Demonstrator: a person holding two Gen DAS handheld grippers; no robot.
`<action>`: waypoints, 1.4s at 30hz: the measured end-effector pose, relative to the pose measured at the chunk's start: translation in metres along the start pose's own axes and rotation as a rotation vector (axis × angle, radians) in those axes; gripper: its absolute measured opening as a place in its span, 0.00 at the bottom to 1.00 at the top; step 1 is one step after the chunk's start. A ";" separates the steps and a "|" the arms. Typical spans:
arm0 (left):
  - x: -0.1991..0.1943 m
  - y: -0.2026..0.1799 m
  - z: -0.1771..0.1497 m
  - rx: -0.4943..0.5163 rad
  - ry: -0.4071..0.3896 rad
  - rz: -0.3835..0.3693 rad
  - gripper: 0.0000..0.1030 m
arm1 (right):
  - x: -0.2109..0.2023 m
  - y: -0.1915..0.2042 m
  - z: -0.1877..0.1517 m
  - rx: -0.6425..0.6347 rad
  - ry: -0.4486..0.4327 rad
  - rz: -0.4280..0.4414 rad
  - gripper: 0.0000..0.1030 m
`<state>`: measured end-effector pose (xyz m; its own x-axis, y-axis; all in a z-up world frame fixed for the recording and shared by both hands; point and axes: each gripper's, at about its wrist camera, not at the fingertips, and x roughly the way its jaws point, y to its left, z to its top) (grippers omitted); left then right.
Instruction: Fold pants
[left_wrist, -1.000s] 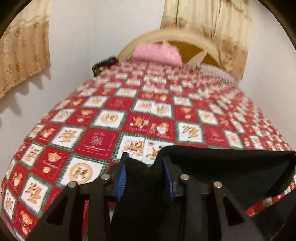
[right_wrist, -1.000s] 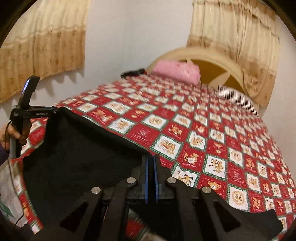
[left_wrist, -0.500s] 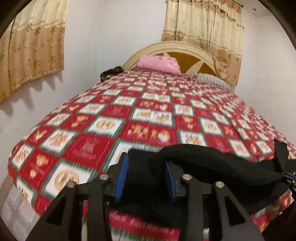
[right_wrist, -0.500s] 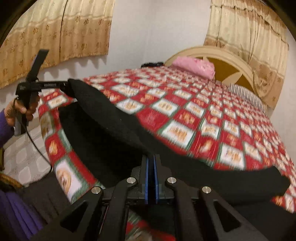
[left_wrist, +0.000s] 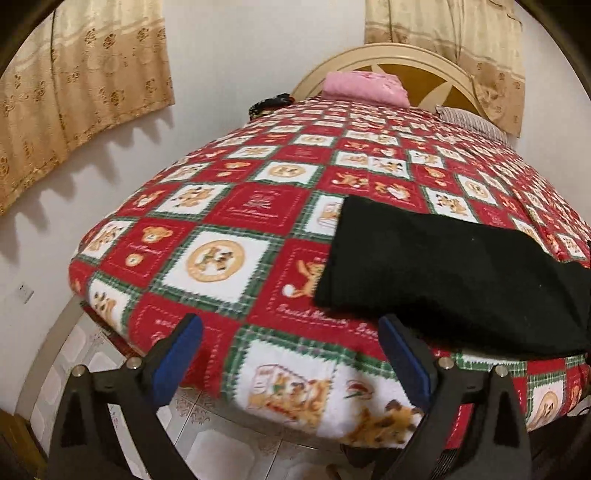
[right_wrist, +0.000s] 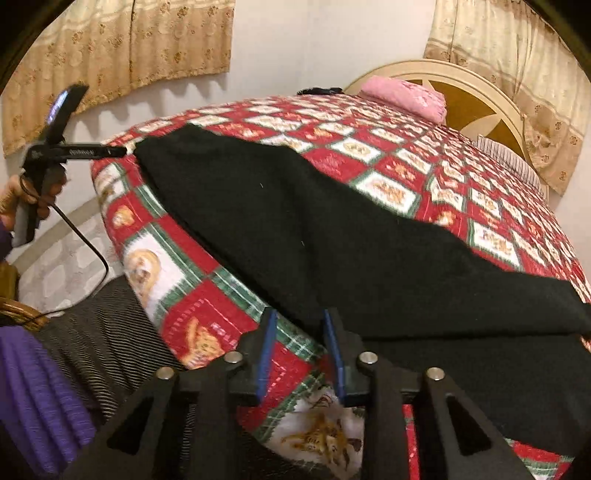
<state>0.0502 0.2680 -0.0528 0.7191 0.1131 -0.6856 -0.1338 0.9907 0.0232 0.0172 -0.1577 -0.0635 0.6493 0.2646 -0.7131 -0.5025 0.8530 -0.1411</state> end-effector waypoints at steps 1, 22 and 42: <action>-0.001 0.001 0.002 0.002 -0.001 0.019 0.95 | -0.005 0.001 0.006 0.004 -0.022 0.015 0.31; 0.057 -0.079 0.028 0.024 0.006 -0.032 0.96 | 0.041 -0.005 0.059 0.260 -0.081 0.177 0.32; 0.060 -0.080 0.021 -0.030 0.003 0.010 1.00 | 0.055 -0.376 0.025 0.798 0.314 -0.774 0.83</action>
<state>0.1183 0.1972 -0.0804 0.7157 0.1230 -0.6875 -0.1617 0.9868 0.0083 0.2560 -0.4528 -0.0324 0.3994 -0.4811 -0.7804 0.5446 0.8093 -0.2201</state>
